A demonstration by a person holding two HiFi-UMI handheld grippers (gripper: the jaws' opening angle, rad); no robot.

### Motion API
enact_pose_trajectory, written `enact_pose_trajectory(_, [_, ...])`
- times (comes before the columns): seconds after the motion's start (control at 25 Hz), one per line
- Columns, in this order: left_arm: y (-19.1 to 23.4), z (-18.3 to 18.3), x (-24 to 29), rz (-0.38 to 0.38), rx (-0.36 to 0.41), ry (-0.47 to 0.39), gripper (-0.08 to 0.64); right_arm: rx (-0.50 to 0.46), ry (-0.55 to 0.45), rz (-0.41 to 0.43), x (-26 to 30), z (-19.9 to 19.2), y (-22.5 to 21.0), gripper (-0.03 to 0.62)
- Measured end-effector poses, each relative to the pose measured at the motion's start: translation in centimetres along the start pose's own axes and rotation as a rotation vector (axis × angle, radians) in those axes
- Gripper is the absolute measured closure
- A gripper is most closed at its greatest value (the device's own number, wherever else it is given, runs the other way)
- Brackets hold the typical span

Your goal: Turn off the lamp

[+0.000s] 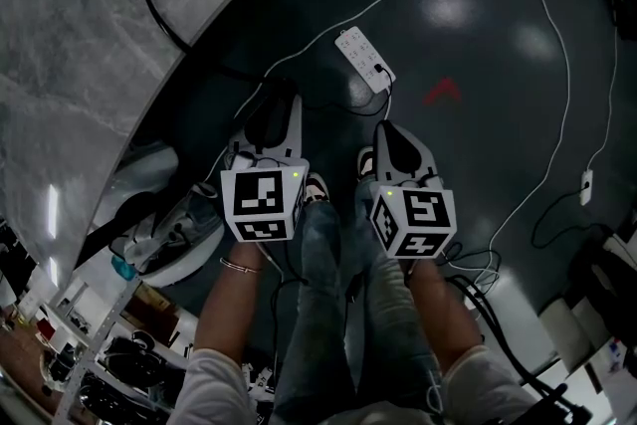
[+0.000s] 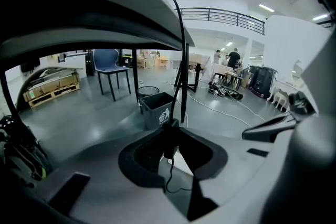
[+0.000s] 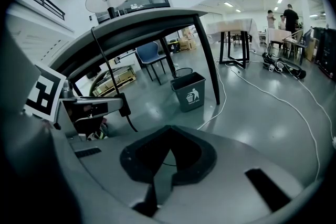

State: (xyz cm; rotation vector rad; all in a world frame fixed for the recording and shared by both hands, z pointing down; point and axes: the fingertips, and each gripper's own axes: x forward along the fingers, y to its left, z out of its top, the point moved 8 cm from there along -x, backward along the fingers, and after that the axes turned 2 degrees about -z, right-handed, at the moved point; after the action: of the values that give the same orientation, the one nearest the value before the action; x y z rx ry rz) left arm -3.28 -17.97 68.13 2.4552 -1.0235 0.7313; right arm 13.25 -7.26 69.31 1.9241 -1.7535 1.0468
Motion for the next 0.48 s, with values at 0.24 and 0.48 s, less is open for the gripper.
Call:
enact_pose_trajectory(0.24, [0.9,-0.1,0.1,0.039,-0.096,-0.018,0.472,-0.017,0.002,0.009,-0.2,0.4,0.0,0.594])
enact_pose_trajectory(0.48, [1.2,0.4,-1.1,0.095,-0.126,-0.054,0.472,-0.032,-0.007,0.024,-0.4,1.3,0.3,0.594])
